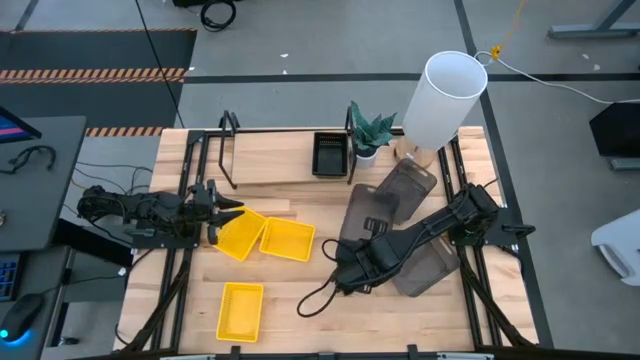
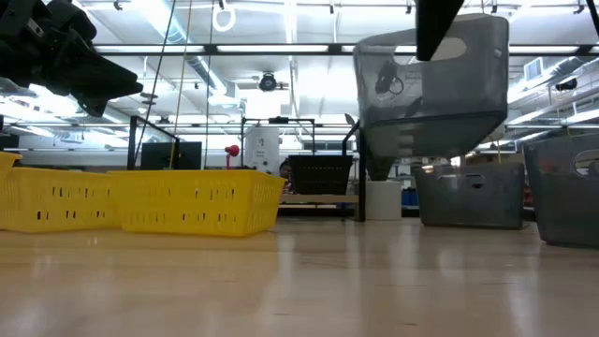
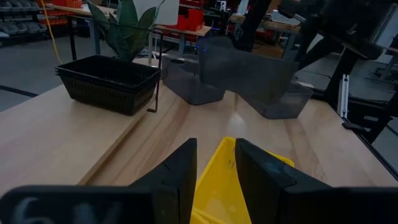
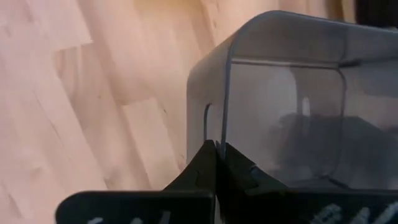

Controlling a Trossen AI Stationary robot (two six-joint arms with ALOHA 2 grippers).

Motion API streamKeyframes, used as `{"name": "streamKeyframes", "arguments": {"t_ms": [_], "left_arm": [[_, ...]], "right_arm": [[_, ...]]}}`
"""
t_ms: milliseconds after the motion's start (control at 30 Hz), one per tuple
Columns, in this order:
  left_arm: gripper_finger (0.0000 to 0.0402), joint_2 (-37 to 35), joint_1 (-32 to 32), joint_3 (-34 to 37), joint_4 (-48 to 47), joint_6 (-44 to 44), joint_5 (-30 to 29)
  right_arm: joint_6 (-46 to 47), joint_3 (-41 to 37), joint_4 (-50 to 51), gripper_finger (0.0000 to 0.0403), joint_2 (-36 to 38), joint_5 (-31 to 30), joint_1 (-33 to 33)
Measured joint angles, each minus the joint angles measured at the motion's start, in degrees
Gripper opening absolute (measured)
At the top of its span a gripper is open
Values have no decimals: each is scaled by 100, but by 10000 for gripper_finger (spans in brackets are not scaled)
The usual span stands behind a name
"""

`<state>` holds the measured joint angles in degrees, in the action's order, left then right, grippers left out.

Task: Stack baskets on shelf by color
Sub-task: Stack the middle transparent black bin on the top transparent black bin

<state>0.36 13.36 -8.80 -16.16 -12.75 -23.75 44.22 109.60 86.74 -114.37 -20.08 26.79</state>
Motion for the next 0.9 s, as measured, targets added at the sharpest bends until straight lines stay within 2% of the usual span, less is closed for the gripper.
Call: {"name": "streamKeyframes", "arguments": {"t_ms": [133,467,667,900], "left_arm": [[117,0,0,0,1,1,0],[117,0,-1,0,2,1,0],[117,0,-1,0,1,1,0],[117,-2,-2,0,2,2,0]], "right_arm": [[241,0,359,5,18,-193,0],[117,-88,304,5,169,-345,-105],[297,-830,329,5,727,-428,-287],[962,-2005,310,5,1718,-484,-513]]}}
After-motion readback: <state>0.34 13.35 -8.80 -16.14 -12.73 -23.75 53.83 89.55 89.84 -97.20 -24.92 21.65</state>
